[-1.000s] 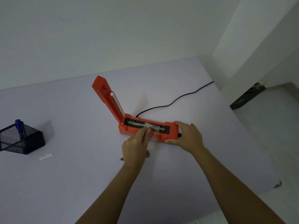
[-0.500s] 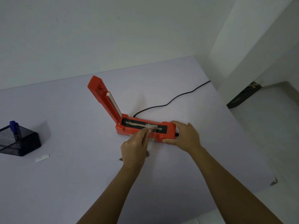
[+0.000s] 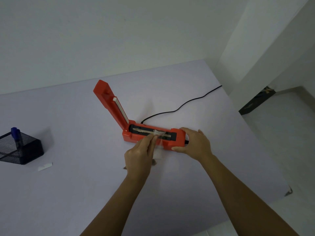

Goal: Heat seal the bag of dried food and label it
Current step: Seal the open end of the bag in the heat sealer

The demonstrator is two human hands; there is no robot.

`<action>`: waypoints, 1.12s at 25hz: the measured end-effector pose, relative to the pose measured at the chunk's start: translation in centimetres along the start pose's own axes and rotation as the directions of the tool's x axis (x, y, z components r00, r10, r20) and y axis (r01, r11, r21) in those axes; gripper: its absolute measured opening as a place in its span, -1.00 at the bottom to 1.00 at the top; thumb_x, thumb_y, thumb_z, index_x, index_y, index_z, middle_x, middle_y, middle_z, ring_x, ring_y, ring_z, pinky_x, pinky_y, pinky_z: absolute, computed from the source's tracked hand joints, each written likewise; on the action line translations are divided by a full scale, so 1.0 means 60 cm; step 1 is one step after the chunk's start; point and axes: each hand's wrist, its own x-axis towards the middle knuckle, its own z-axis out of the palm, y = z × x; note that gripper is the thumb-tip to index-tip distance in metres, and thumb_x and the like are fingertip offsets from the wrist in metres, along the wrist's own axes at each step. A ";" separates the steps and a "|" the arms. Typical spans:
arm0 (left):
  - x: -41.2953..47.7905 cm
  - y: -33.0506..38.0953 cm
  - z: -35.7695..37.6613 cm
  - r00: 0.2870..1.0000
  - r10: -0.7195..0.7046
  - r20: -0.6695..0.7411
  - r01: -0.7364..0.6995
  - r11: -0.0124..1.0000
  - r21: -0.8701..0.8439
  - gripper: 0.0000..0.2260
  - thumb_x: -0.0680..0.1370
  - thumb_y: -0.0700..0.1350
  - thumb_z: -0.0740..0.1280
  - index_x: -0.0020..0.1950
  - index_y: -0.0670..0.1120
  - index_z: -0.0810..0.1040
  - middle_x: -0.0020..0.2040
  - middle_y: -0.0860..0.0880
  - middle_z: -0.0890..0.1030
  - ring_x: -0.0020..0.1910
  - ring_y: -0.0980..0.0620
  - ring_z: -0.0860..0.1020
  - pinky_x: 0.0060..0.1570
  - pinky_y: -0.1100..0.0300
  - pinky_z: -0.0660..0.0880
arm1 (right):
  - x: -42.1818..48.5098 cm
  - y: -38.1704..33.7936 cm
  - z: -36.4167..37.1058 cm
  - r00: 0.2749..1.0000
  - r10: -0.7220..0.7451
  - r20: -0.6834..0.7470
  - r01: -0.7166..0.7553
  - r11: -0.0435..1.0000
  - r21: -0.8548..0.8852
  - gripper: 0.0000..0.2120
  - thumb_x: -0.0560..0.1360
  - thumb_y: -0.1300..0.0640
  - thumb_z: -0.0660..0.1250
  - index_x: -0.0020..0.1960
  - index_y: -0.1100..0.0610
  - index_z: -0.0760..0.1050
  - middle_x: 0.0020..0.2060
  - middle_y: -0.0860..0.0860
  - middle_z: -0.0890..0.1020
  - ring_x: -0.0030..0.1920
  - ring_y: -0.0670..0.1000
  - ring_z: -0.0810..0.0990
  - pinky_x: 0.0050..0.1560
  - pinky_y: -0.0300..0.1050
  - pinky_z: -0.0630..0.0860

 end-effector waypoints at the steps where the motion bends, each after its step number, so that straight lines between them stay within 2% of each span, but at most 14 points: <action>1: 0.002 0.004 -0.002 1.000 -0.007 -0.010 0.007 1.000 -0.022 -0.65 0.55 0.02 0.19 0.00 -0.23 0.62 -0.30 -0.10 0.67 -0.54 0.05 0.60 -0.46 0.24 0.59 | 0.000 -0.001 0.000 1.000 -0.002 -0.001 0.002 1.000 -0.005 -0.26 0.22 -0.27 0.48 0.29 0.01 0.38 0.13 -0.06 0.59 0.13 0.00 0.55 0.43 0.04 0.12; 4: 0.017 0.011 -0.007 0.999 -0.033 -0.038 0.031 0.999 -0.041 -0.66 0.56 0.01 0.19 0.00 -0.22 0.62 -0.31 -0.08 0.66 -0.54 0.07 0.59 -0.39 0.32 0.57 | -0.002 -0.004 -0.005 1.000 -0.012 -0.014 0.012 1.000 -0.012 -0.30 0.22 -0.25 0.49 0.25 0.01 0.40 0.10 -0.05 0.61 0.10 0.01 0.55 0.40 0.00 0.14; 7: 0.027 0.006 -0.010 0.967 -0.253 0.002 0.253 0.964 -0.076 -0.72 0.57 0.01 0.24 0.06 -0.16 0.60 -0.32 -0.07 0.64 -0.54 0.06 0.57 -0.40 0.22 0.60 | -0.003 -0.002 -0.005 1.000 0.003 0.001 -0.003 1.000 -0.002 -0.26 0.22 -0.25 0.49 0.29 0.01 0.38 0.14 -0.05 0.59 0.15 0.00 0.54 0.43 0.01 0.09; 9: 0.026 -0.009 -0.007 0.899 -0.436 0.041 0.438 0.893 -0.104 -0.80 0.56 -0.03 0.28 0.06 -0.12 0.59 -0.25 -0.05 0.64 -0.47 0.07 0.57 -0.37 0.32 0.57 | -0.003 -0.003 -0.005 1.000 -0.003 0.000 0.003 1.000 -0.012 -0.27 0.22 -0.25 0.49 0.29 0.01 0.38 0.14 -0.05 0.59 0.14 0.00 0.54 0.43 0.01 0.10; 11: 0.020 -0.028 -0.005 0.807 -0.580 0.106 0.590 0.787 -0.182 -0.84 0.55 -0.04 0.30 0.04 -0.07 0.59 -0.18 -0.02 0.65 -0.34 0.04 0.59 -0.25 0.22 0.59 | -0.005 -0.005 -0.008 1.000 -0.015 -0.016 0.015 1.000 -0.002 -0.29 0.22 -0.24 0.49 0.27 0.01 0.40 0.12 -0.05 0.60 0.11 0.01 0.56 0.40 0.01 0.16; 13: 0.011 -0.042 -0.006 0.726 -0.667 0.168 0.686 0.685 -0.246 -0.86 0.55 -0.01 0.29 -0.03 -0.04 0.58 -0.19 0.02 0.66 -0.26 0.02 0.61 -0.19 0.13 0.59 | -0.006 -0.003 -0.009 0.999 -0.029 -0.029 0.029 1.000 0.007 -0.32 0.22 -0.25 0.50 0.24 0.01 0.42 0.08 -0.05 0.61 0.07 0.02 0.56 0.28 -0.02 0.31; 15: -0.001 -0.047 -0.013 0.677 -0.707 0.204 0.733 0.625 -0.269 -0.87 0.55 0.00 0.28 -0.09 -0.01 0.56 -0.24 0.04 0.65 -0.32 0.01 0.59 -0.30 0.20 0.57 | -0.002 0.002 -0.004 0.998 -0.063 -0.020 0.063 0.997 -0.039 -0.24 0.20 -0.31 0.46 0.28 0.02 0.39 0.12 -0.02 0.59 0.12 0.04 0.54 0.16 -0.05 0.41; 16: -0.006 -0.047 -0.020 0.666 -0.715 0.212 0.743 0.611 -0.274 -0.88 0.56 0.01 0.27 -0.11 0.02 0.54 -0.25 0.05 0.64 -0.38 0.01 0.57 -0.39 0.24 0.54 | 0.000 0.005 -0.001 0.998 -0.064 -0.004 0.064 0.994 -0.084 -0.16 0.20 -0.34 0.43 0.35 0.05 0.32 0.22 0.02 0.54 0.22 0.07 0.49 0.22 -0.03 0.39; 18: -0.017 -0.050 -0.039 0.658 -0.723 0.208 0.749 0.600 -0.281 -0.88 0.56 0.01 0.26 -0.13 0.02 0.52 -0.26 0.06 0.63 -0.45 0.02 0.54 -0.49 0.31 0.50 | -0.007 0.004 0.005 0.999 -0.030 -0.019 0.028 0.995 -0.096 -0.02 0.24 -0.34 0.40 0.46 0.13 0.13 0.42 0.08 0.32 0.42 0.10 0.27 0.39 0.01 0.20; 20: -0.029 -0.061 -0.061 0.643 -0.742 0.191 0.760 0.585 -0.285 -0.87 0.57 0.00 0.27 -0.13 -0.01 0.52 -0.26 0.06 0.63 -0.45 0.03 0.54 -0.53 0.37 0.46 | -0.030 -0.022 0.018 0.986 -0.016 -0.166 0.029 0.997 0.075 -0.14 0.33 -0.27 0.38 0.45 0.13 0.16 0.40 0.06 0.33 0.38 0.04 0.27 0.34 -0.09 0.25; 22: -0.043 -0.077 -0.084 0.622 -0.763 0.173 0.775 0.569 -0.276 -0.87 0.57 0.01 0.27 -0.15 0.01 0.52 -0.27 0.07 0.64 -0.44 0.01 0.54 -0.52 0.36 0.47 | -0.068 -0.070 0.049 0.949 -0.067 -0.309 0.137 0.968 0.212 -0.45 0.44 -0.18 0.32 0.30 0.11 0.36 0.19 0.02 0.47 0.15 -0.09 0.40 0.12 -0.34 0.37; 23: -0.052 -0.087 -0.098 0.612 -0.774 0.162 0.782 0.563 -0.268 -0.86 0.56 0.01 0.27 -0.17 0.03 0.51 -0.28 0.07 0.64 -0.44 0.00 0.55 -0.51 0.33 0.48 | -0.086 -0.102 0.073 0.947 -0.080 -0.311 0.172 0.944 0.282 -0.60 0.47 -0.12 0.29 0.21 0.09 0.43 0.08 -0.01 0.52 0.04 -0.13 0.45 0.01 -0.40 0.38; 25: -0.074 -0.110 -0.130 0.596 -0.792 0.133 0.794 0.557 -0.246 -0.85 0.56 0.02 0.26 -0.20 0.07 0.49 -0.28 0.08 0.64 -0.43 -0.04 0.55 -0.44 0.24 0.51 | -0.114 -0.170 0.126 0.990 -0.014 -0.140 0.084 0.860 0.504 -0.82 0.53 -0.04 0.26 0.07 0.00 0.50 -0.06 -0.08 0.58 -0.10 -0.16 0.55 -0.10 -0.32 0.45; 28: -0.115 -0.152 -0.179 0.555 -0.828 0.085 0.822 0.529 -0.213 -0.85 0.56 0.01 0.26 -0.19 0.03 0.50 -0.27 0.06 0.64 -0.41 -0.04 0.56 -0.43 0.25 0.49 | -0.133 -0.261 0.194 0.975 0.069 0.214 -0.201 0.692 0.694 -0.89 0.55 -0.03 0.20 -0.03 -0.11 0.49 -0.11 -0.12 0.63 -0.13 -0.15 0.63 -0.02 -0.18 0.55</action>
